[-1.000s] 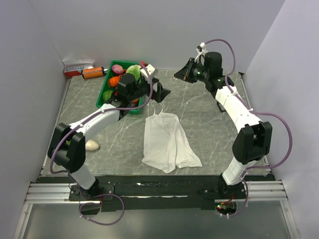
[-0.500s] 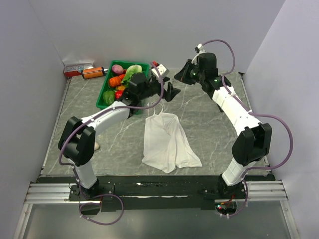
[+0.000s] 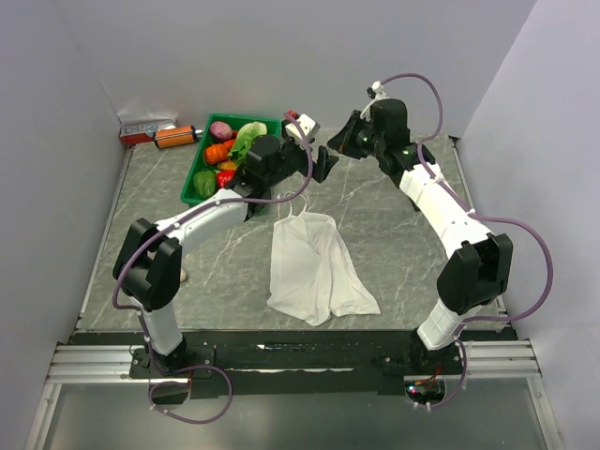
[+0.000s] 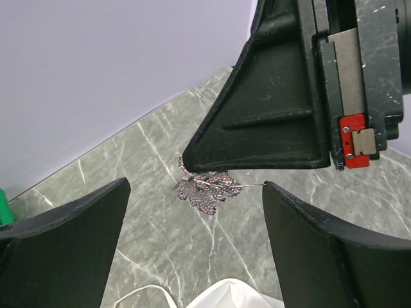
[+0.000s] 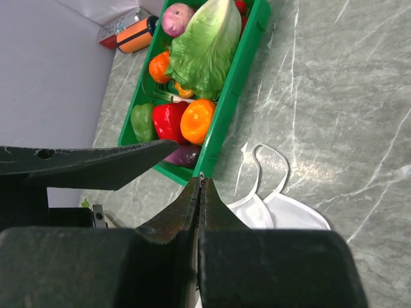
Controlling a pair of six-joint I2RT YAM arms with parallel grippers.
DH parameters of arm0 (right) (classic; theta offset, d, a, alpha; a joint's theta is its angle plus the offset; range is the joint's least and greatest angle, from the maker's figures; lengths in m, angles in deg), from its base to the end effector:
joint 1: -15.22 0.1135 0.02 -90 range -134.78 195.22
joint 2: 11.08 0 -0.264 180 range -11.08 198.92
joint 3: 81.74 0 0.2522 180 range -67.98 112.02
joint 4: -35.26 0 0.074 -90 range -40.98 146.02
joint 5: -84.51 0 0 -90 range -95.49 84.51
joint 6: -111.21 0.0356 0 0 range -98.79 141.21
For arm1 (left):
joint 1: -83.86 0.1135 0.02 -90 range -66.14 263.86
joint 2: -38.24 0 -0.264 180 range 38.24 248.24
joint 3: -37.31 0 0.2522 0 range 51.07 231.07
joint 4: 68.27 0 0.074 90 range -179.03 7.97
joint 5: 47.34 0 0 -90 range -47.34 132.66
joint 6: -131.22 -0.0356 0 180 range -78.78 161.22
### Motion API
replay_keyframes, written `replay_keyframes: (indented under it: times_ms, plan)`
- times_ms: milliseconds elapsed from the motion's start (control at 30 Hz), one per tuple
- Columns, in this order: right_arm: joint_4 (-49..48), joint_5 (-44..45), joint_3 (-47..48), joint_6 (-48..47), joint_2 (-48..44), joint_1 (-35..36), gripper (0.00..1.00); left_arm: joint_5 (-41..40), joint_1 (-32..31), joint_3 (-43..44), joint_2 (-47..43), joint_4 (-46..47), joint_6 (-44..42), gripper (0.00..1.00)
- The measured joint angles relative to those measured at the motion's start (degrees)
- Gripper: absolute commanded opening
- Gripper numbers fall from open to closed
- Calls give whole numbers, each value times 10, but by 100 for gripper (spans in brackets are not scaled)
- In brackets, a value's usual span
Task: Remove the brooch from the garment
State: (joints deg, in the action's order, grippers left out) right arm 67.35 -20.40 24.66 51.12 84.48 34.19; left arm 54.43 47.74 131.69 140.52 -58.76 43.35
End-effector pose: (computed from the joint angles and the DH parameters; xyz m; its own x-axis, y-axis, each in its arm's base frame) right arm 0.3699 0.1368 0.3844 -0.5668 0.3147 -0.7614 -0.2980 0.7833 0.5456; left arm 0.3469 -0.2622 0.3399 -0.0049 -0.0415 -0.9991 0.7421 0.6695 -0.0314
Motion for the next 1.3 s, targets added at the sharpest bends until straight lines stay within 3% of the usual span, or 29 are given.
replay_keyframes:
  times_ms: [633, 933, 1100, 1300]
  plan:
    - [-33, 17, -29, -10, -9, 0, 0, -103, -11, -11, -25, -14, 0, 90]
    - [-28, -16, -50, -30, -43, 0, 0, -174, 50, -12, -35, -20, 17, 94]
    - [-31, -36, -52, -37, -46, 0, 0, -78, 66, -36, -43, -19, 62, 97]
    - [-64, -129, -80, -59, -49, -12, 0, 133, 94, -82, -53, 5, 152, 98]
